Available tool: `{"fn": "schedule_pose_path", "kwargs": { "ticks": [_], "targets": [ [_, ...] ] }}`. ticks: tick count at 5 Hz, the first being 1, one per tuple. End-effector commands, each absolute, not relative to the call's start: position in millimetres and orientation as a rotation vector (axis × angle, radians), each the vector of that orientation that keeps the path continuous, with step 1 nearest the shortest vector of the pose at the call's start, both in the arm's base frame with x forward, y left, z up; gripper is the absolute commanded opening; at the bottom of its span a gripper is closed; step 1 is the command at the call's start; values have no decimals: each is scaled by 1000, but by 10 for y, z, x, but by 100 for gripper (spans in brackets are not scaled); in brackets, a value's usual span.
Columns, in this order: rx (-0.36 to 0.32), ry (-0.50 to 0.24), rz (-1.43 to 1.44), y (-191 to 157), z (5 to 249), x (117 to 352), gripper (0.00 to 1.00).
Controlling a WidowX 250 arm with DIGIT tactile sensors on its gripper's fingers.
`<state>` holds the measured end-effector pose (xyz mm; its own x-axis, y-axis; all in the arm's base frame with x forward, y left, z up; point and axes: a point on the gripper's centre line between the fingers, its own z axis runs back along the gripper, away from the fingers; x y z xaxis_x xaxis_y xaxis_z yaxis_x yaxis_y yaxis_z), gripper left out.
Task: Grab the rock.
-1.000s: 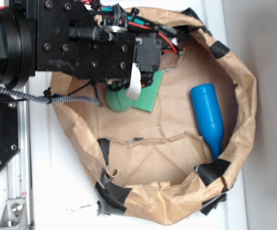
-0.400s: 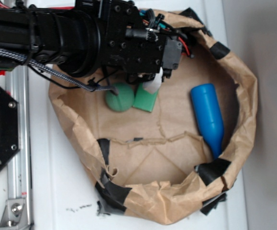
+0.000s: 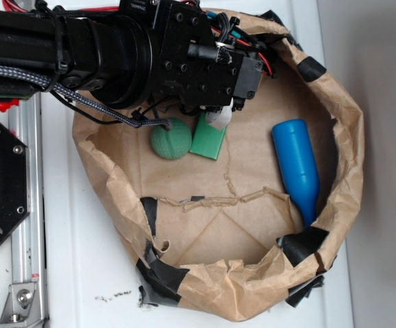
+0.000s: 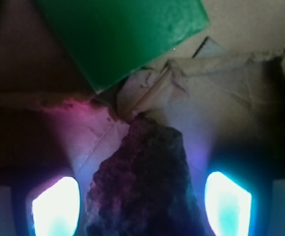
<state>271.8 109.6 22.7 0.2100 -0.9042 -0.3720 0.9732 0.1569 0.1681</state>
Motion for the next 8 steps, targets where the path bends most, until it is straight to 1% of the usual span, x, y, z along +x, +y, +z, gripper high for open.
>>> {"fn": "schedule_pose_path", "kwargs": {
  "ticks": [1, 2, 3, 4, 5, 6, 7, 8],
  "targets": [
    [427, 228, -1330, 1171, 193, 2646, 0],
    [236, 189, -1336, 1088, 461, 2656, 0],
    [239, 96, -1282, 884, 885, 2736, 0],
    [289, 15, -1159, 548, 1257, 2895, 0],
    [249, -36, -1087, 256, 1452, 2936, 0],
    [150, -31, -863, 70, 1588, 2916, 0],
    [83, -4, -660, 30, 1621, 2839, 0],
    [59, 29, -459, 130, 1687, 2643, 0]
  ]
}}
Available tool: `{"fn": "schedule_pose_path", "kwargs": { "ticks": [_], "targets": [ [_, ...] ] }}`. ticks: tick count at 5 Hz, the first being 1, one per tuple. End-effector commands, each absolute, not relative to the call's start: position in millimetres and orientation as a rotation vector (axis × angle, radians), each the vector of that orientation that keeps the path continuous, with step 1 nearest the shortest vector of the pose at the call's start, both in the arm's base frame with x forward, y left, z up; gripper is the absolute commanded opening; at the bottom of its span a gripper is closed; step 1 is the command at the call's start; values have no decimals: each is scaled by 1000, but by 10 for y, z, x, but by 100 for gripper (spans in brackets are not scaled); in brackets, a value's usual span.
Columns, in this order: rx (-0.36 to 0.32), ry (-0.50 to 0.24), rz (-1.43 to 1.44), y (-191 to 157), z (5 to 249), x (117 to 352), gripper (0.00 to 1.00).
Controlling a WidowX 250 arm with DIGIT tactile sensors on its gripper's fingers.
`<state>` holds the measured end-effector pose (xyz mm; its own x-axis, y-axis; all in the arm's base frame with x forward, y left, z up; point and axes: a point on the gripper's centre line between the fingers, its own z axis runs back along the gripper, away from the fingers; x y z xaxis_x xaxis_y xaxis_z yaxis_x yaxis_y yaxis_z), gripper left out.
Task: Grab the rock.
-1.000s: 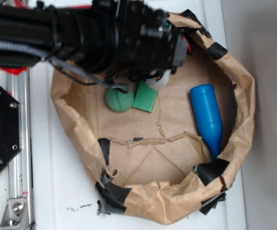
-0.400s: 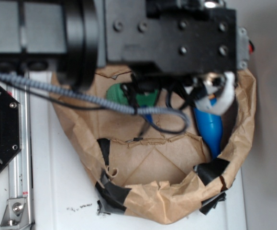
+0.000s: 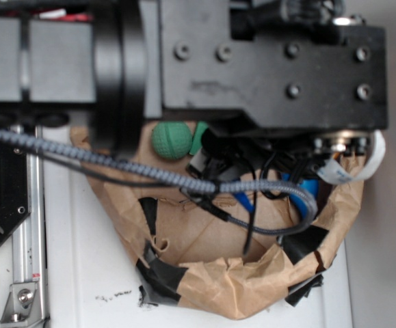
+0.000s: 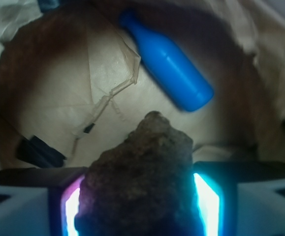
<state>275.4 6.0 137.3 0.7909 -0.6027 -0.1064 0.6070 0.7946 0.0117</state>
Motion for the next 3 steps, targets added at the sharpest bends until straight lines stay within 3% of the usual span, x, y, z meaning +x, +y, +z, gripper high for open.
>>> {"fn": "schedule_pose_path", "kwargs": {
  "ticks": [1, 3],
  "targets": [
    [80, 21, -318, 258, 1777, 2469, 0],
    [60, -12, -326, 223, 1832, 2309, 0]
  ]
}}
